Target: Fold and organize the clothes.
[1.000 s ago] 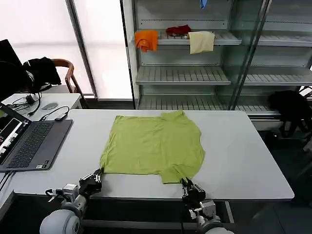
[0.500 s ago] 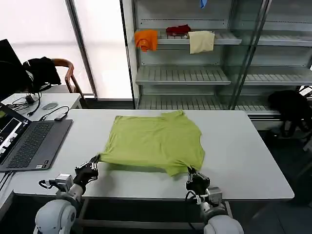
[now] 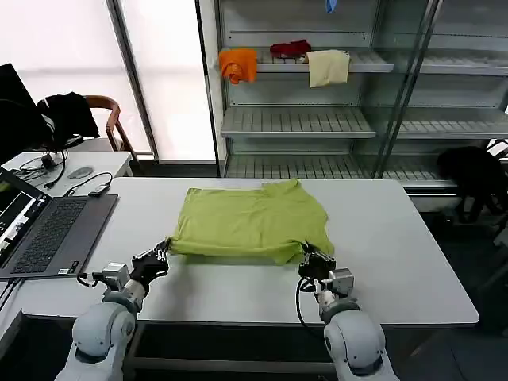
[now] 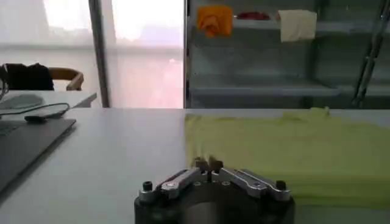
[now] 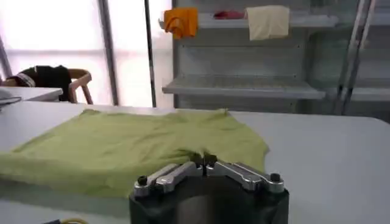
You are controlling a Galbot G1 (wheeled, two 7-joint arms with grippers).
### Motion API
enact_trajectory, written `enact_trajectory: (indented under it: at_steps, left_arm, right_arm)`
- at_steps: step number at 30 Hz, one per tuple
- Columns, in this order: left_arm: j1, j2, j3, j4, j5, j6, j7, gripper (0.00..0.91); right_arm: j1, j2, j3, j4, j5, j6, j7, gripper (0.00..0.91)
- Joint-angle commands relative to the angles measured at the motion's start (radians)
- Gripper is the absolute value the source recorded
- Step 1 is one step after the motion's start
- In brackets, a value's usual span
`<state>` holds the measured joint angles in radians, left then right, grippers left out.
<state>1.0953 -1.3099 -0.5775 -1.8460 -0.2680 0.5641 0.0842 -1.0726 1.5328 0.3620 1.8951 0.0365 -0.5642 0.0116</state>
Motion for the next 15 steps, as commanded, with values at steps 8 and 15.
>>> enact_trajectory:
  at_steps: [8, 15]
  left_arm:
    - [-0.131, -0.005, 0.029, 0.174, 0.066, 0.012, -0.011, 0.01]
    - [-0.14, -0.003, 0.032, 0.188, 0.069, 0.012, -0.001, 0.02]
  right_arm:
    - [0.14, 0.027, 0.005, -0.191, -0.019, 0.01, 0.005, 0.0]
    - [0.156, 0.035, 0.003, -0.218, -0.028, 0.014, 0.011, 0.0]
